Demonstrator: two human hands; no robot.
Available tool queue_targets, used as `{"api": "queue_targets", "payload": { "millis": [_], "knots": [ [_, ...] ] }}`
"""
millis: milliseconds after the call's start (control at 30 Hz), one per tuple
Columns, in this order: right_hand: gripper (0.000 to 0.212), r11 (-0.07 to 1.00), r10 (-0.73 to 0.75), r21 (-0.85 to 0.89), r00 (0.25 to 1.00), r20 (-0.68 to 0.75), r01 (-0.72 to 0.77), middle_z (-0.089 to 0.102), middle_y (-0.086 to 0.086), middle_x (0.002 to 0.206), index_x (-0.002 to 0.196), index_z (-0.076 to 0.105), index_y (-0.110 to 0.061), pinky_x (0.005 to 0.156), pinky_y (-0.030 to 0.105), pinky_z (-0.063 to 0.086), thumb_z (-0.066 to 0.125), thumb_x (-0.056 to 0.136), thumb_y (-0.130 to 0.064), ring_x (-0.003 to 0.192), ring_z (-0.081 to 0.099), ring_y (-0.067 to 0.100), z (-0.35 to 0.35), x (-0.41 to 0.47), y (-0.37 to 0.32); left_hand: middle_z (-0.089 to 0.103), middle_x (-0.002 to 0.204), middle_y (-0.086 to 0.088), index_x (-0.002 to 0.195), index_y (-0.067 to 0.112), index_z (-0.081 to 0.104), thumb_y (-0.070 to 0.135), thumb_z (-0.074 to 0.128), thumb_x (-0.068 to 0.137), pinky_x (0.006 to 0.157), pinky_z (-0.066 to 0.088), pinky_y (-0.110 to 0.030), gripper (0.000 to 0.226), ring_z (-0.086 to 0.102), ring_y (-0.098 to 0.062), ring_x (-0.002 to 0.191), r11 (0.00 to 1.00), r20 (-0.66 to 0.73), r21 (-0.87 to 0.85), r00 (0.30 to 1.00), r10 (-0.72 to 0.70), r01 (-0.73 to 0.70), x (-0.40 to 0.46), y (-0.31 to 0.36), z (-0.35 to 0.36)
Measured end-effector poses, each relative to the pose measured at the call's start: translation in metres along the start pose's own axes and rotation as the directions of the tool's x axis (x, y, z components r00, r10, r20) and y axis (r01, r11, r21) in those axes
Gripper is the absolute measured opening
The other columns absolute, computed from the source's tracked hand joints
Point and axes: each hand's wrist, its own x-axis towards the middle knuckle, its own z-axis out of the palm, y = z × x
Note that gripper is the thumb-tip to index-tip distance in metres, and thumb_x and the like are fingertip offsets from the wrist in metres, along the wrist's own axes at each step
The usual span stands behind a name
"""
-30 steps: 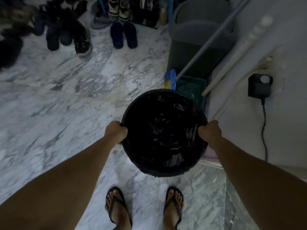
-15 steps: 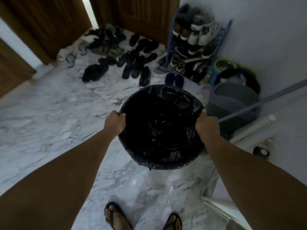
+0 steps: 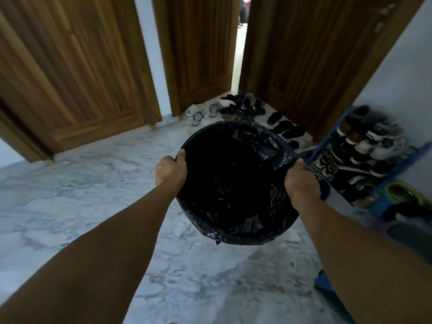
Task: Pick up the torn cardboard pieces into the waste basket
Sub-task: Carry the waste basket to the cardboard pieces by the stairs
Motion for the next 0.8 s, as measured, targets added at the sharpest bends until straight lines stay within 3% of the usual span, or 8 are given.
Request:
{"api": "queue_targets", "payload": {
  "millis": [167,267,433,600,700,800],
  "knots": [
    [0.076,0.991,-0.124,-0.04,0.989,0.08,0.127,0.054,0.025,0.136,0.134,0.05,0.006,0.081,0.038,0.036,0.018,0.102,-0.055,0.118,0.055,0.039,0.075,-0.058,-0.097,0.061,0.119,-0.024,0.117,-0.002,0.059,0.058,0.038,0.094,0.088,0.047,-0.043,0.068,0.057,-0.04,0.109,0.995,-0.086,-0.041,0.992,-0.092,0.089,0.064,-0.045,-0.101],
    [0.071,0.976,-0.198,-0.063,0.967,0.163,0.21,0.054,0.026,0.135,0.135,0.049,0.006,0.086,0.041,0.042,0.021,0.104,-0.052,0.116,0.055,0.04,0.124,-0.093,-0.147,0.061,0.119,-0.026,0.116,-0.004,0.06,0.056,0.036,0.096,0.087,0.046,-0.043,0.068,0.057,-0.041,0.11,0.992,-0.149,-0.026,0.98,-0.13,0.127,0.095,-0.077,-0.159],
    [0.047,0.855,-0.4,-0.197,0.851,0.339,0.48,0.048,0.02,0.141,0.146,0.038,-0.008,0.082,0.041,0.041,0.027,0.107,-0.031,0.119,0.052,0.039,0.201,-0.155,-0.222,0.055,0.129,-0.029,0.126,-0.005,0.055,0.055,0.036,0.096,0.094,0.043,-0.043,0.07,0.052,-0.042,0.119,0.968,-0.281,-0.06,0.926,-0.252,0.245,0.137,-0.127,-0.246],
    [0.046,0.826,-0.456,-0.114,0.772,0.442,0.552,0.058,0.019,0.13,0.132,0.056,-0.004,0.098,0.047,0.049,0.029,0.102,-0.027,0.114,0.057,0.039,0.285,-0.214,-0.288,0.059,0.122,-0.029,0.118,-0.006,0.059,0.058,0.036,0.094,0.093,0.044,-0.045,0.073,0.054,-0.044,0.114,0.93,-0.424,-0.147,0.828,-0.367,0.336,0.168,-0.187,-0.319],
    [0.048,0.817,-0.473,-0.064,0.729,0.494,0.573,0.056,0.02,0.136,0.137,0.052,-0.003,0.102,0.045,0.046,0.029,0.103,-0.029,0.12,0.055,0.039,0.33,-0.253,-0.325,0.06,0.12,-0.029,0.114,-0.006,0.061,0.059,0.036,0.094,0.092,0.046,-0.044,0.072,0.056,-0.043,0.112,0.901,-0.477,-0.173,0.767,-0.43,0.397,0.183,-0.215,-0.359],
    [0.052,0.742,-0.516,-0.071,0.635,0.574,0.667,0.049,0.023,0.142,0.139,0.048,0.002,0.105,0.044,0.039,0.023,0.107,-0.029,0.128,0.048,0.04,0.377,-0.298,-0.365,0.061,0.118,-0.029,0.114,-0.007,0.061,0.056,0.037,0.095,0.092,0.049,-0.046,0.07,0.057,-0.043,0.11,0.867,-0.54,-0.247,0.682,-0.494,0.432,0.193,-0.244,-0.401]
  ]
}}
